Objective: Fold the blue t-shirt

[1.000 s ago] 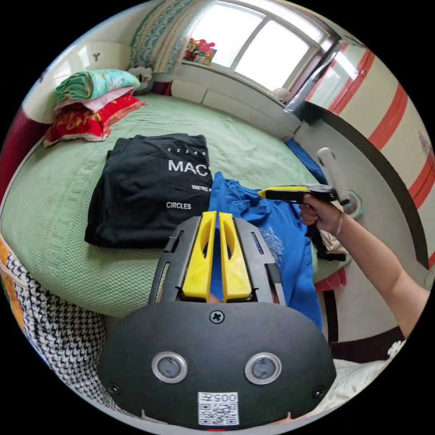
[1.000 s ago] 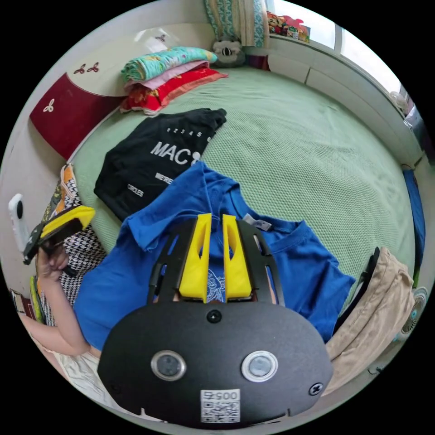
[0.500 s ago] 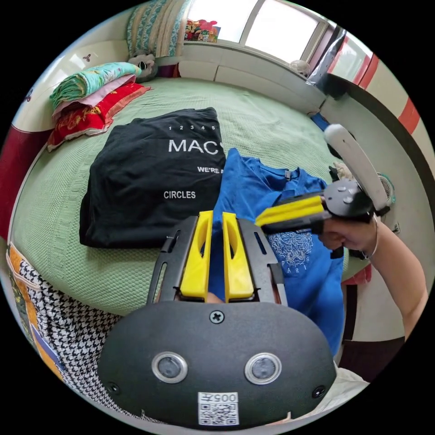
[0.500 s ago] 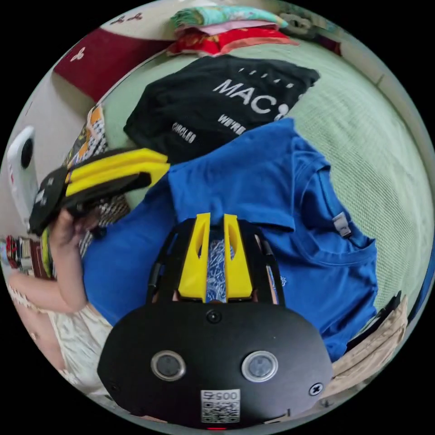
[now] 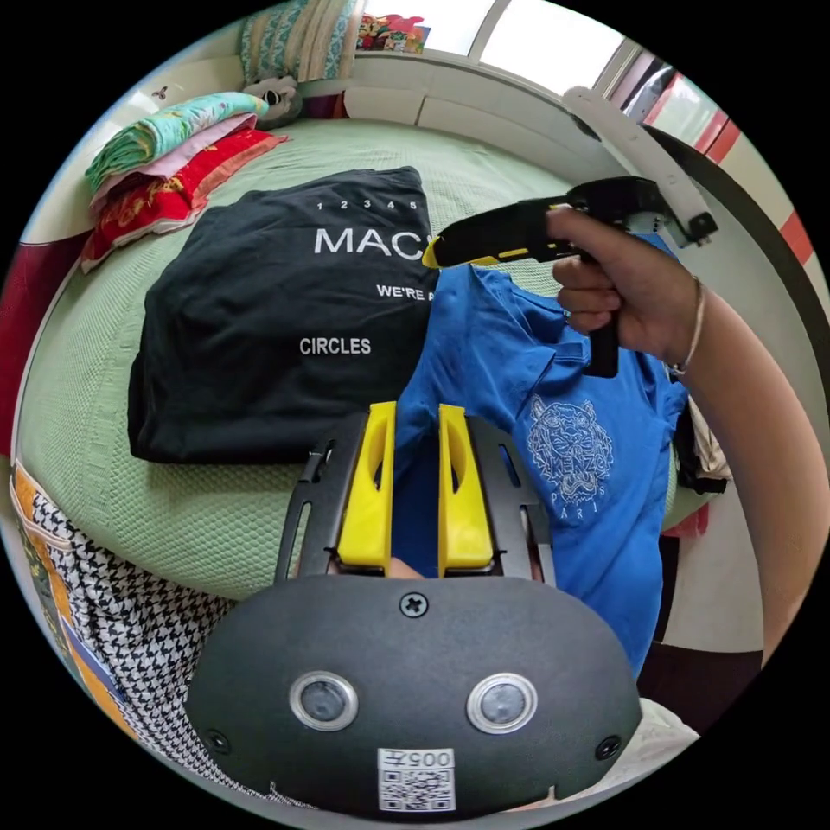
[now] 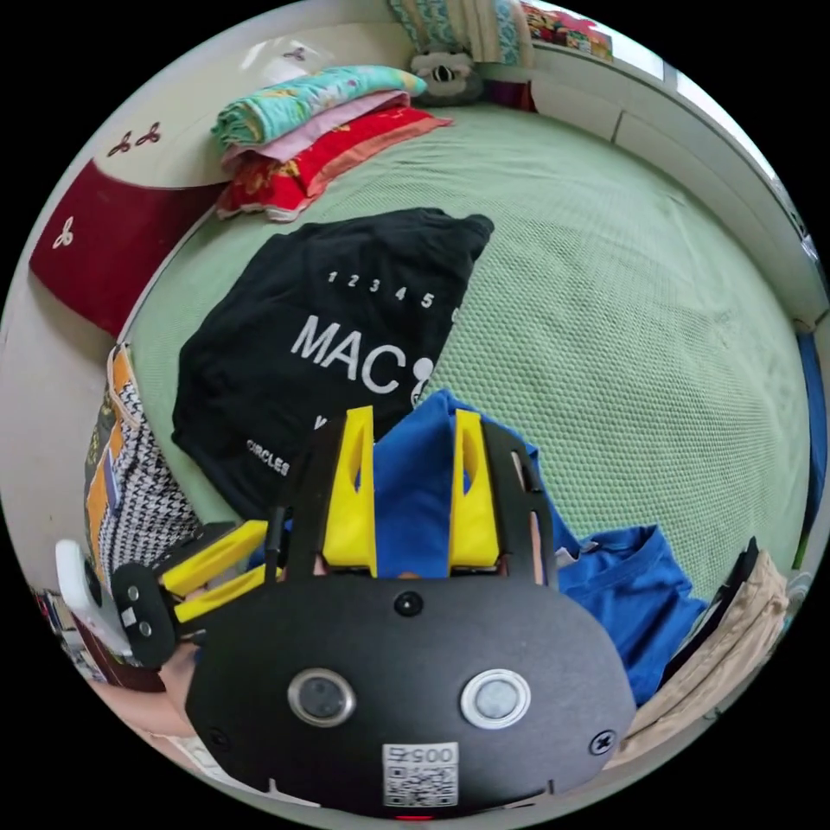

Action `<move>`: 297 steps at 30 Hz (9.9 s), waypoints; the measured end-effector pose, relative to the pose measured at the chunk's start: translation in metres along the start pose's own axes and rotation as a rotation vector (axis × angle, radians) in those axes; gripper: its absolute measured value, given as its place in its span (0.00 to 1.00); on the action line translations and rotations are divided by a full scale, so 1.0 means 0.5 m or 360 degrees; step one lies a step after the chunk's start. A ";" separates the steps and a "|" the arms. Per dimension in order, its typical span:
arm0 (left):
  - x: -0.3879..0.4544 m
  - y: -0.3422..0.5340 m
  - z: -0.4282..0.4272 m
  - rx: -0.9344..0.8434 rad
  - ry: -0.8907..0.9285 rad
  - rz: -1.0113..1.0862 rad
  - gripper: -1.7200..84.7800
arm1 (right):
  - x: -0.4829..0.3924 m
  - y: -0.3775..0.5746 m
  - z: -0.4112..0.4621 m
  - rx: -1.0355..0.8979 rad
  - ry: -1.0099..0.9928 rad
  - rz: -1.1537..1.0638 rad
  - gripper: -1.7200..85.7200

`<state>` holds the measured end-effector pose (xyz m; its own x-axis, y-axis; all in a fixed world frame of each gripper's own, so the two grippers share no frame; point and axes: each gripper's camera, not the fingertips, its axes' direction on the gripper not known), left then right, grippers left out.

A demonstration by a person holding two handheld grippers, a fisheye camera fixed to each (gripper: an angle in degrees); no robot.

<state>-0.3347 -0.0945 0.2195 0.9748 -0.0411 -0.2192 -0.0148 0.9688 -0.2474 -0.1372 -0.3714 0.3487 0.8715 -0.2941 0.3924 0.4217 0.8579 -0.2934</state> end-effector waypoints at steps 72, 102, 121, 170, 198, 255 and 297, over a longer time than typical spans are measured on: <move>0.514 -0.174 0.090 0.0119 0.0185 0.0457 0.02 | 0.476 0.546 -0.281 0.0257 0.0444 0.0708 0.00; 0.344 -0.222 0.063 0.0158 0.0032 0.0249 0.02 | 0.137 0.565 -0.091 0.0040 0.0467 0.0064 0.03; 0.048 -0.359 -0.006 0.0213 -0.0215 0.0301 0.17 | 0.374 0.475 -0.139 0.0274 0.0170 0.0312 0.17; 0.093 0.029 -0.296 0.0764 -0.0264 0.0479 0.07 | 0.202 0.827 -0.407 0.0704 0.0419 0.0324 0.01; 0.093 0.331 -0.145 0.0128 -0.0148 -0.0133 0.14 | 0.146 1.086 -0.285 0.0217 0.0132 0.0612 0.15; 1.046 0.086 -0.033 -0.0248 -0.0008 0.0868 0.08 | 0.270 0.929 -0.480 0.0258 0.0479 0.0494 0.10; 0.865 0.120 -0.263 0.0213 0.0346 0.0731 0.08 | 0.416 0.609 -0.537 0.0033 0.0585 0.0694 0.02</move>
<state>0.0567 -0.0863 -0.0142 0.8056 0.3590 -0.4713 -0.3873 0.9211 0.0396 0.2397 -0.2842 0.1071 0.9952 -0.0347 -0.0912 0.0015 0.9398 -0.3417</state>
